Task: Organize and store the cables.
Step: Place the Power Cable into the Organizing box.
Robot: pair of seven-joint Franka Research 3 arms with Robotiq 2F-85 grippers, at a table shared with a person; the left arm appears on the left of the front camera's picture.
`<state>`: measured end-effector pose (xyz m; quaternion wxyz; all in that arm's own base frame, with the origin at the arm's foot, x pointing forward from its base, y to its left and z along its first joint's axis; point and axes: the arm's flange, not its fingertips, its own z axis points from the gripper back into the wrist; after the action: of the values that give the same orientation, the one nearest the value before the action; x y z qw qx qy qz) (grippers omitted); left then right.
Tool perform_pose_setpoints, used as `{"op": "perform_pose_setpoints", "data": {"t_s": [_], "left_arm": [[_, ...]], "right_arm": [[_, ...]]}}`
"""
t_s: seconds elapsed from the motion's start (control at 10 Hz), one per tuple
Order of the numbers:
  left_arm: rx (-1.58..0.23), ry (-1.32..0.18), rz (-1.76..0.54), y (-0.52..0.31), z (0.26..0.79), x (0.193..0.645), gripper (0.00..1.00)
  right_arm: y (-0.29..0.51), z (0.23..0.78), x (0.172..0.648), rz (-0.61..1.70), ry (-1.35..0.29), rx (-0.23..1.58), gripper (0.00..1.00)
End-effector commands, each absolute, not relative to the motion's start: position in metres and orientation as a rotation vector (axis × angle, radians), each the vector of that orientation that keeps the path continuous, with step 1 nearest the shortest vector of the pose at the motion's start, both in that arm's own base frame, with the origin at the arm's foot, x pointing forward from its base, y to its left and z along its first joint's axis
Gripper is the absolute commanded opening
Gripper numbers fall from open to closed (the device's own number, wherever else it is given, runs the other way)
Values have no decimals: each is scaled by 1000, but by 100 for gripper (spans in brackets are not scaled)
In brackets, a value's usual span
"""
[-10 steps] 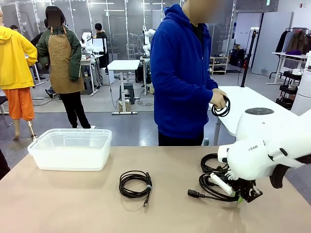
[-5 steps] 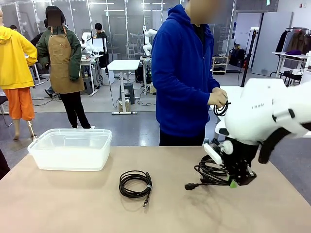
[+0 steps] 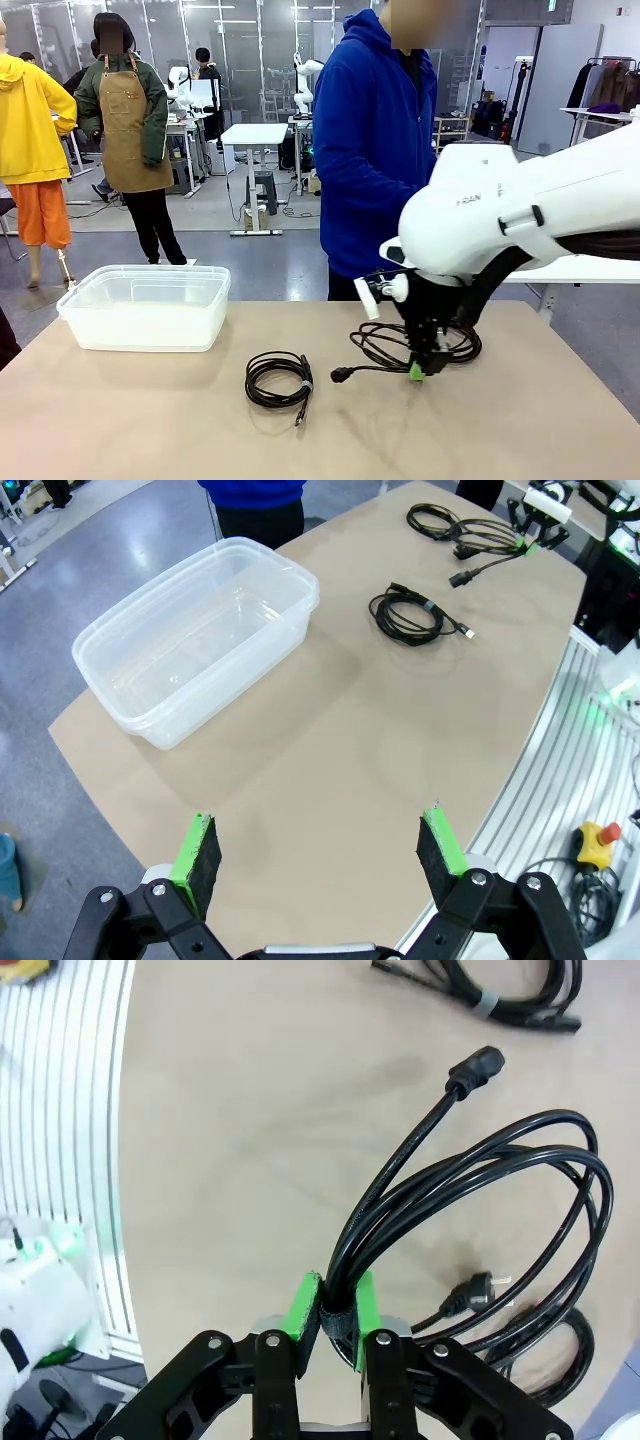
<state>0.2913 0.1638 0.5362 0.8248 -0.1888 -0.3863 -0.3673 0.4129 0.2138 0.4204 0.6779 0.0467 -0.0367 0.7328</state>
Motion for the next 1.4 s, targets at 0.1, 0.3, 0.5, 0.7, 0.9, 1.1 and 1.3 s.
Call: {"op": "perform_pose_setpoints", "data": {"t_s": [0.1,0.3,0.5,0.7,0.9,1.1,1.3], "left_arm": [[-419,-832,-799,167,538,292,100],[-419,-832,-799,167,538,292,100],[-419,-832,-799,167,538,292,100],[-419,-832,-799,167,538,292,100],[-419,-832,-799,167,538,292,100],[-419,-832,-799,167,538,292,100],[-419,-832,-799,167,538,292,100]], "right_arm": [[263,408,422,1623,-61,106,0],[292,397,423,1643,-42,108,0],[313,386,422,1632,-33,118,0],[330,371,419,1637,-24,136,0],[342,355,416,1630,5,138,0],[348,336,416,1625,43,151,0],[350,327,417,1583,45,159,0]]}}
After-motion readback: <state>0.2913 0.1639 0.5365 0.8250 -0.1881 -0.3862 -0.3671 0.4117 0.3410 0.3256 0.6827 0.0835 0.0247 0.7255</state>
